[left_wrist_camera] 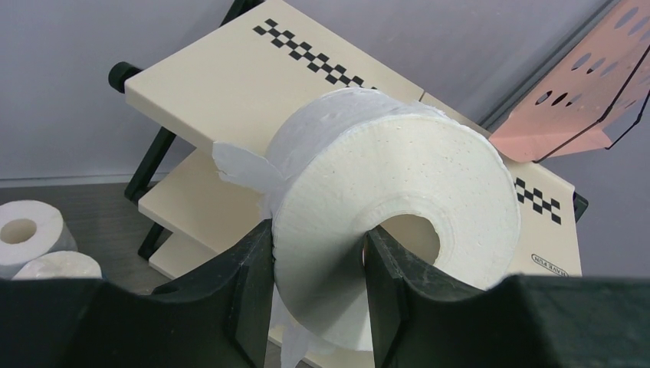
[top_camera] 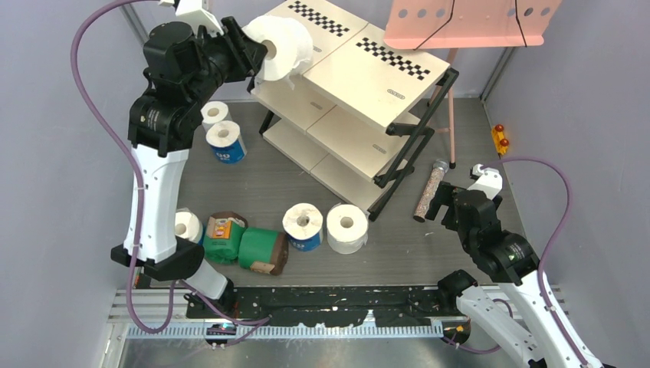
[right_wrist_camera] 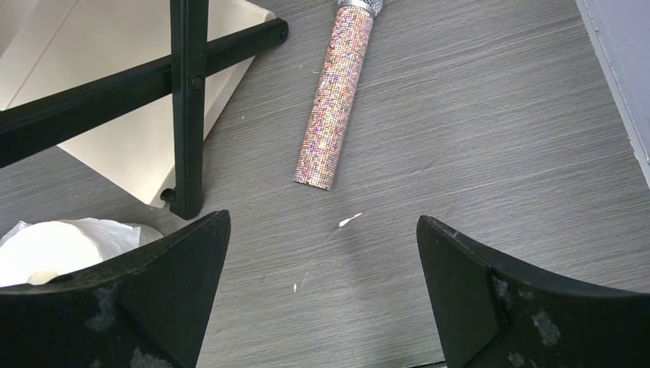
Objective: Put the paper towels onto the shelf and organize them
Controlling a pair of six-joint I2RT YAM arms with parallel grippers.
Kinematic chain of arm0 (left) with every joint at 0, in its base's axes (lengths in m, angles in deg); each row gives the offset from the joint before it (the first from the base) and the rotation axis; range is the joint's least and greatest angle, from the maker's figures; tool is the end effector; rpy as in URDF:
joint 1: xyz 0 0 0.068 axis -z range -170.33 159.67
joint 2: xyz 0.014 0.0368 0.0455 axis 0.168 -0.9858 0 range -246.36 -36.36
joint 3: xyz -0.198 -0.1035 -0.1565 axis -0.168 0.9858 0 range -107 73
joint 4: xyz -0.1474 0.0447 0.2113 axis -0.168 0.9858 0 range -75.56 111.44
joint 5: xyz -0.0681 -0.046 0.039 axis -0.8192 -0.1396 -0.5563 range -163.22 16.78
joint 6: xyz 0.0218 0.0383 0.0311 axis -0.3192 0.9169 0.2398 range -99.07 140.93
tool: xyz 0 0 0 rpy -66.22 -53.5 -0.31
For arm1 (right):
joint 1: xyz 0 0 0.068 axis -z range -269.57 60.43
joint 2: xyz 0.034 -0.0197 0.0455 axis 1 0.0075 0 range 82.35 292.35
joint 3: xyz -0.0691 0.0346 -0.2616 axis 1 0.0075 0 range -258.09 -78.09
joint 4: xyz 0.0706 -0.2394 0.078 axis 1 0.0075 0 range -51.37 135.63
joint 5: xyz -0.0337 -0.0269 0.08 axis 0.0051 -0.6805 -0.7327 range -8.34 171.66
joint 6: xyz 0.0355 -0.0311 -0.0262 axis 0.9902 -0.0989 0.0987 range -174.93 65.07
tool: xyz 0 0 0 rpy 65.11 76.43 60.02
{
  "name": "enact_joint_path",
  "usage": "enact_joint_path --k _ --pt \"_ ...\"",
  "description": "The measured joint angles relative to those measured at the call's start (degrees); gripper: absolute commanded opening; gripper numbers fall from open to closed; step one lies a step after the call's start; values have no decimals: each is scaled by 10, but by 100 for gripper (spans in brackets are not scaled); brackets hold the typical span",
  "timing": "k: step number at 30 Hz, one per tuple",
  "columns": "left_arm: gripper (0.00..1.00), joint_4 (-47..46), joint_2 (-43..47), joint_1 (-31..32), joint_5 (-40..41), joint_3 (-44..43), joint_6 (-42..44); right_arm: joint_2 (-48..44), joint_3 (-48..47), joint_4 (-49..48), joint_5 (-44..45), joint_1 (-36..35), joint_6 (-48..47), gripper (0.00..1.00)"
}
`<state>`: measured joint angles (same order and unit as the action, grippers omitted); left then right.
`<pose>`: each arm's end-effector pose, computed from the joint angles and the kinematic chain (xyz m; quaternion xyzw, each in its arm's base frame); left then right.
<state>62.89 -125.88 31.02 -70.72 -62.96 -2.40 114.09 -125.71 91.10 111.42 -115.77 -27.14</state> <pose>0.2360 -0.0905 0.5925 -0.0276 0.7188 -0.2495 0.6483 0.0966 0.0278 0.3145 0.1274 0.8617 -0.0073 0.4911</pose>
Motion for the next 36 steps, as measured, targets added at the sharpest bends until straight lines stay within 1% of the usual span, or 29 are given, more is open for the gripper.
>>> enact_joint_path --k 5,13,23,25,28,30,36 --pt "9 -3 -14 0 -5 0 -2 0 4 -1 2 0 0 100" --pt "16 -22 -26 0 -9 0 -3 0 4 -1 2 0 2 100" --pt "19 -42 -37 0 -9 0 -8 0 4 -1 2 0 2 100" --pt "22 -45 -38 0 -9 0 -8 0 4 -1 2 0 2 100" --pt "32 -51 -40 0 -9 0 -9 0 4 -1 2 0 2 100" --pt "36 -54 -42 0 -9 0 -11 0 4 -1 2 0 2 100" --pt "46 -66 -49 0 -9 -4 -18 0 4 -1 2 0 2 100"
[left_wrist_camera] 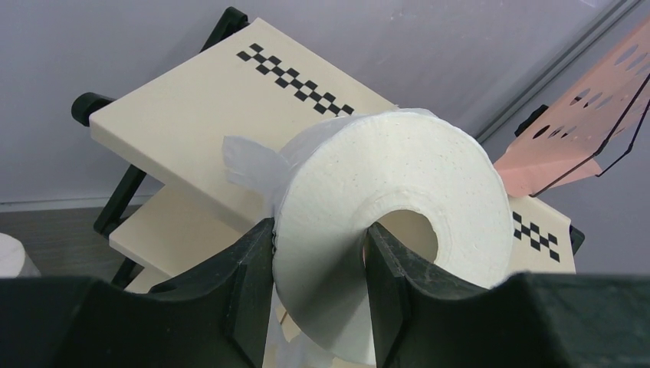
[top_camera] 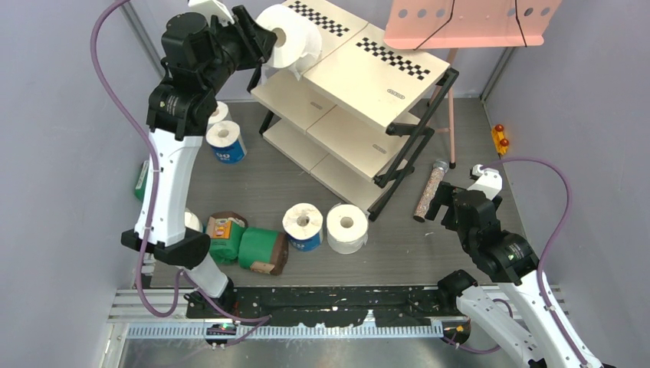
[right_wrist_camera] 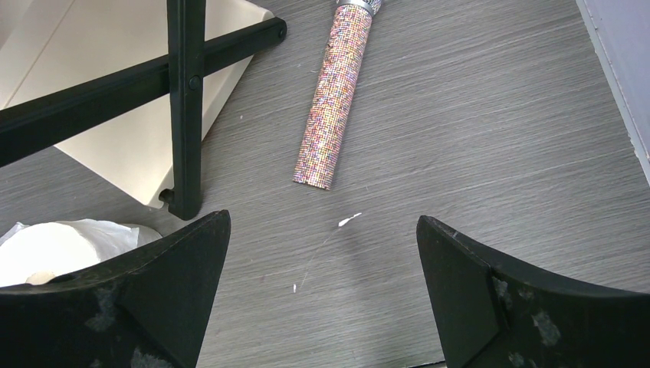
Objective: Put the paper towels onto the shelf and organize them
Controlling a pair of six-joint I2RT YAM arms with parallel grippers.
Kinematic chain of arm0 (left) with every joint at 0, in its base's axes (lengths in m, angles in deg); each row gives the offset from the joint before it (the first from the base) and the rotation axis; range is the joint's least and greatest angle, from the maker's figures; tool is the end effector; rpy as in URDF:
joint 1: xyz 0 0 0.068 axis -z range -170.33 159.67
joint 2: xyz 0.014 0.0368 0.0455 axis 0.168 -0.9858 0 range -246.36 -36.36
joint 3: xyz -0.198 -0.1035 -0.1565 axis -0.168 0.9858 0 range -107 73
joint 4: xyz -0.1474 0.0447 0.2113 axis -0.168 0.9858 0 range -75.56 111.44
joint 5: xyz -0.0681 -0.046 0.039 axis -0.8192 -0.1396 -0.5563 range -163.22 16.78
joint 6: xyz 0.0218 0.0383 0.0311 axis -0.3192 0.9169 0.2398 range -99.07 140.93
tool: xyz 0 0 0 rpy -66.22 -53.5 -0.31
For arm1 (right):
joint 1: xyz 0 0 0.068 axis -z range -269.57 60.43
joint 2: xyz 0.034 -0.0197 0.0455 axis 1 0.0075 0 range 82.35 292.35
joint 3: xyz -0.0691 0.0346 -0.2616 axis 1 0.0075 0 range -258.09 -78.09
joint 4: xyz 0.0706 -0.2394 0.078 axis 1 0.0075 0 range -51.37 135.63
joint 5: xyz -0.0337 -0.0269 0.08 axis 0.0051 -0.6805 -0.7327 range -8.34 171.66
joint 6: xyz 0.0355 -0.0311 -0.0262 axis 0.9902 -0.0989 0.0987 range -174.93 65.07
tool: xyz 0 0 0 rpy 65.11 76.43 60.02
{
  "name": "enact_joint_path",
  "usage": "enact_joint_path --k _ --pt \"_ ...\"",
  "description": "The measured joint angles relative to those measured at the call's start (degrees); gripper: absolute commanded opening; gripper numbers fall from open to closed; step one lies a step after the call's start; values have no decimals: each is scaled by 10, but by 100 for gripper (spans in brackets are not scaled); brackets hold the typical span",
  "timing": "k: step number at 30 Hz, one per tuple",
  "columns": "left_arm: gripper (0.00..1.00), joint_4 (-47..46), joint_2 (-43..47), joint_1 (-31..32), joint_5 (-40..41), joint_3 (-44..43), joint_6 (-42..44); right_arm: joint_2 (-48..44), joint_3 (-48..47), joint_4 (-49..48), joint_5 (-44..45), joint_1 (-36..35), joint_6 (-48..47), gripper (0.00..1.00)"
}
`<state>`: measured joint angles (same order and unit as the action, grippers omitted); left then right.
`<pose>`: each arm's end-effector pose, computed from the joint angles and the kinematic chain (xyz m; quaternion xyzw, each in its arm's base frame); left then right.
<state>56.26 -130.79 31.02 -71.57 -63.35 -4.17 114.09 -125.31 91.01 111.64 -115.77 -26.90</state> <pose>0.2726 -0.1054 0.5852 -0.0334 0.7057 -0.2697 0.6543 0.0971 0.0279 0.3125 0.1294 0.8622 -0.0092 0.4898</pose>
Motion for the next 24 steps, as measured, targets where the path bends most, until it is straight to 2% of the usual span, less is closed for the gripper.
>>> enact_joint_path --k 8,12,19,24 --pt "53 -39 -15 0 0 -2 -10 0 0 0 0 0 2 100" --pt "60 -61 -21 0 3 -2 -18 0 0 0 2 0 2 100" --pt "84 -104 -28 0 12 -2 -26 0 0 0 3 0 2 100" --pt "85 -121 -26 0 23 3 -12 0 0 0 4 0 2 100"
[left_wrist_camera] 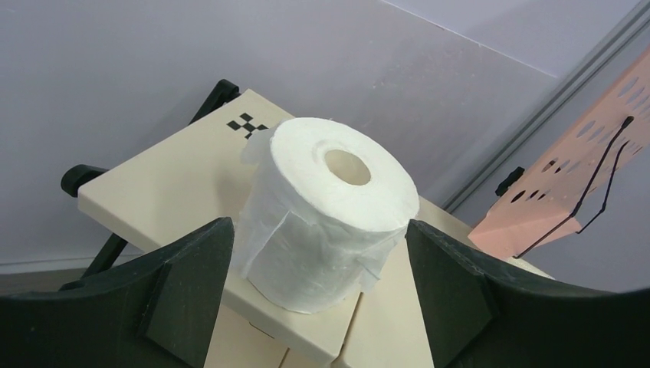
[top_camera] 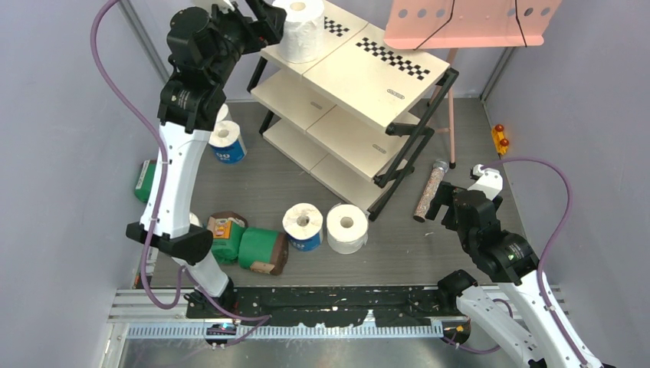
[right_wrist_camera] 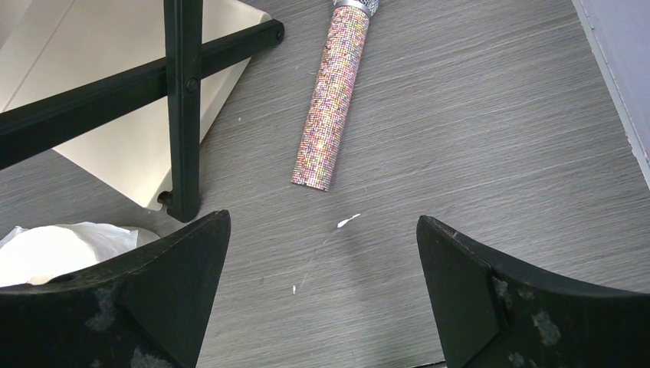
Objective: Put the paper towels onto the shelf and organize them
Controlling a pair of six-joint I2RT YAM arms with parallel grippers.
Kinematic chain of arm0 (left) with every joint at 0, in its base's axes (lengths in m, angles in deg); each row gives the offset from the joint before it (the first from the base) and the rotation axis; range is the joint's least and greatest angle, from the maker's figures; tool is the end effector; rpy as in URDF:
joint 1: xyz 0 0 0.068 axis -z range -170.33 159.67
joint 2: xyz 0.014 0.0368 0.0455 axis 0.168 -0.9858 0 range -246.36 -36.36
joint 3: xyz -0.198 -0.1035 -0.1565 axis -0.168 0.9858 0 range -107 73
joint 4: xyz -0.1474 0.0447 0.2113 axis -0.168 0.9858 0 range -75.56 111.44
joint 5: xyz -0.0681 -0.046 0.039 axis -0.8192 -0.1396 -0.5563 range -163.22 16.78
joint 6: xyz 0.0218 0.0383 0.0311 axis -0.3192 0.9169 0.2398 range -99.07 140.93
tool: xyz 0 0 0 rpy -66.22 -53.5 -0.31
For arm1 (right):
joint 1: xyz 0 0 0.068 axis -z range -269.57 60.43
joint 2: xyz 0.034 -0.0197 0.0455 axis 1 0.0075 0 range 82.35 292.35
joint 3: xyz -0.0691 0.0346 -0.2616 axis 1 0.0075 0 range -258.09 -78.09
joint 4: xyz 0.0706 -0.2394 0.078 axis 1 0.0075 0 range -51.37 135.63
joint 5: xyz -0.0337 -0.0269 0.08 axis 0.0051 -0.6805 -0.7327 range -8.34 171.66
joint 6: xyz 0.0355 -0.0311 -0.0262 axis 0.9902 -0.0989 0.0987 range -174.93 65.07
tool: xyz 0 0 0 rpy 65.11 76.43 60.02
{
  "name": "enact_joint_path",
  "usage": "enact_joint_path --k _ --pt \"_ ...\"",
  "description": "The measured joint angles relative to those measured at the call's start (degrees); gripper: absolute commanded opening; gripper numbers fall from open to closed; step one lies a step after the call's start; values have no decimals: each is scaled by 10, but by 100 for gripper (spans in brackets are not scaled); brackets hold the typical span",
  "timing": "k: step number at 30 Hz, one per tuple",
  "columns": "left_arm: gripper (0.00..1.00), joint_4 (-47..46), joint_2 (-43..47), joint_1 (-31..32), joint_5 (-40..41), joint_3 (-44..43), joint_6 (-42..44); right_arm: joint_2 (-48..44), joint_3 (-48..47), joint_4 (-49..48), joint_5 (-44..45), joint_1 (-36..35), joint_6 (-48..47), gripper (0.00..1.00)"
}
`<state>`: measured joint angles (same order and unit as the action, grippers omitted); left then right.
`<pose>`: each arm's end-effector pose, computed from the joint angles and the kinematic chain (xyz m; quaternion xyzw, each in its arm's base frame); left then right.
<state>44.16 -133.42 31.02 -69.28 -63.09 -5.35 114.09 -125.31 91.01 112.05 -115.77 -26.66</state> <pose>0.2926 -0.1117 0.5941 -0.0541 0.6453 -0.2872 0.7058 0.0971 0.0276 0.3126 0.1327 0.8610 -0.0111 0.4908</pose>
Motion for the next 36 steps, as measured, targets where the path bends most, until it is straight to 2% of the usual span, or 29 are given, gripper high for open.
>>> enact_joint_path --k 5,18,36 --pt "85 -2 21 2 -14 43 24 0 0 0 0 0 1 100" --pt "86 -12 52 81 -173 80 78 0 0 0 2 0 1 100" --pt "86 -53 -48 73 -177 63 85 -12 0 0 13 0 5 100"
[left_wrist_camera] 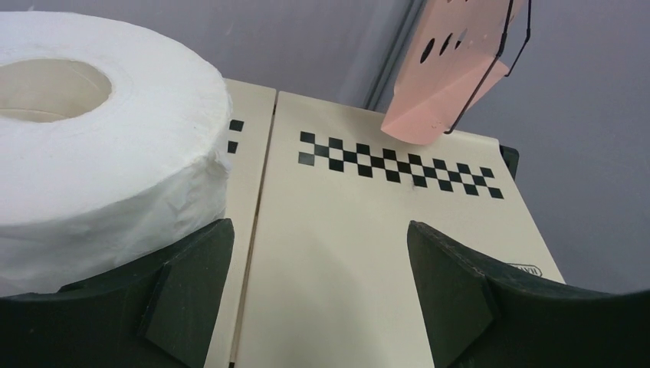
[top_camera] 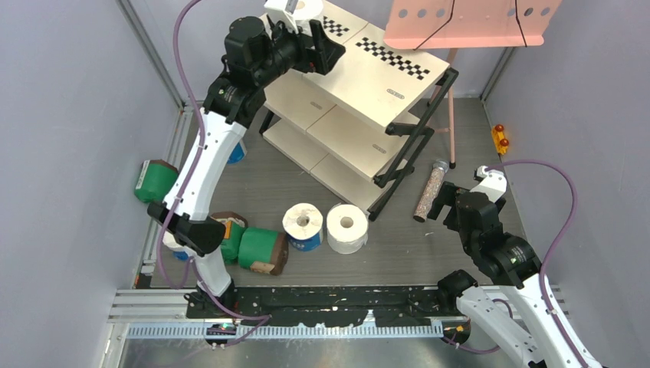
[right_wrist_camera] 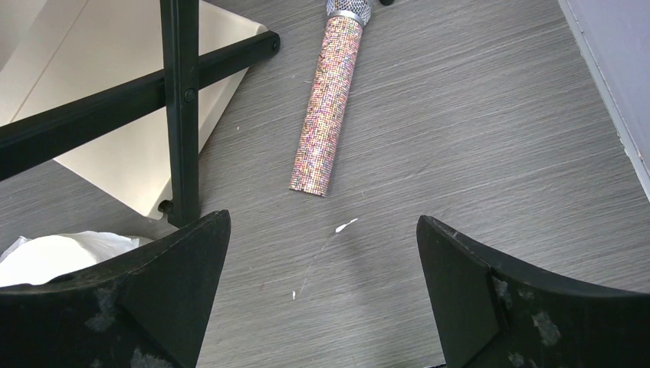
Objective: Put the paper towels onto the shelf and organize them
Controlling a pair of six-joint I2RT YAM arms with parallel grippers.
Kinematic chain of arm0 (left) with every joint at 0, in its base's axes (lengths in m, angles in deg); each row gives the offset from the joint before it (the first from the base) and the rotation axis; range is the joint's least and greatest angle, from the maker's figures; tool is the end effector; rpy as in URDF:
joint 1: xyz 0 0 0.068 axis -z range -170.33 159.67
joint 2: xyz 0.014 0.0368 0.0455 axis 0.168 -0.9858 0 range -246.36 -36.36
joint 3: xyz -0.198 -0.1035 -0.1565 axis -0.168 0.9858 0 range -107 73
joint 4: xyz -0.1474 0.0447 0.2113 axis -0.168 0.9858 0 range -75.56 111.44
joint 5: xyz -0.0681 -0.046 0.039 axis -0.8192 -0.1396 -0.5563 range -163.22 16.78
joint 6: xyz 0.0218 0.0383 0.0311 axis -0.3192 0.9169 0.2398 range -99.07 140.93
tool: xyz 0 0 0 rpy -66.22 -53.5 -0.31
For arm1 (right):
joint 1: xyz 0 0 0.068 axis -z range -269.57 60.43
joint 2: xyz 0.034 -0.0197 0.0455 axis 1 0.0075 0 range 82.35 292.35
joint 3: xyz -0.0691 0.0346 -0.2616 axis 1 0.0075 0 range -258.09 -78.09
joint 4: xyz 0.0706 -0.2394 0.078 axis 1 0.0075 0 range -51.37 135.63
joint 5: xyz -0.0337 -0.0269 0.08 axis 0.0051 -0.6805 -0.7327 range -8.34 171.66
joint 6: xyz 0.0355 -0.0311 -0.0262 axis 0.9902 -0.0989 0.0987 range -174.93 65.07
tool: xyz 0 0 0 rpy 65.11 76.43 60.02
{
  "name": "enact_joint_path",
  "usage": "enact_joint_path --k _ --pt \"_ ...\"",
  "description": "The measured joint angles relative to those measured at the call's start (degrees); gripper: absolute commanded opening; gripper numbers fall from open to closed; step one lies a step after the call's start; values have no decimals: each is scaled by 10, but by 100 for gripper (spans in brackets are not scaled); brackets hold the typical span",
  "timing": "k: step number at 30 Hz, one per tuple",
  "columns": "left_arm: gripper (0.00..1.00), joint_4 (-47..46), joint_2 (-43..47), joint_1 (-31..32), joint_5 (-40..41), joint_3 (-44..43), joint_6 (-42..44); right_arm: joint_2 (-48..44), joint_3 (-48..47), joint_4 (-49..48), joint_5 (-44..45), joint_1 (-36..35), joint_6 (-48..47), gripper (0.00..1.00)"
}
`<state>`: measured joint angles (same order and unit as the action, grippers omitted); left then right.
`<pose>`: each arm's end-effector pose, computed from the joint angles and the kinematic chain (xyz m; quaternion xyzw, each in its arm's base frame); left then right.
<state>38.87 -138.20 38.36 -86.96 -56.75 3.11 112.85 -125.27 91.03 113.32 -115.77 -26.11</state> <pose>0.3215 -0.1855 0.5461 0.1511 0.6691 -0.3608 0.6319 0.0933 0.0250 0.3143 0.1440 0.8531 -0.0126 0.5014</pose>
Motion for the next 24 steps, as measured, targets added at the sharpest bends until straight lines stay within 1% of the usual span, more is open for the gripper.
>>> enact_joint_path --k 7,9,14,19,22,24 --pt "87 5 -58 -32 -1 -88 3 0 0 0 3 0 0 100" --pt "86 3 -70 -43 -4 -100 3 0 0 0 3 0 0 100" --pt "87 -7 -89 -64 -10 -101 3 1 0 0 4 0 0 100" --pt "90 -9 -101 -81 -19 -101 1 4 0 0 4 0 0 100" --pt "92 -10 -94 -85 -34 -97 -3 4 0 0 4 0 0 100" --pt "93 -9 -73 -85 -43 -74 -5 4 0 0 4 0 0 100"
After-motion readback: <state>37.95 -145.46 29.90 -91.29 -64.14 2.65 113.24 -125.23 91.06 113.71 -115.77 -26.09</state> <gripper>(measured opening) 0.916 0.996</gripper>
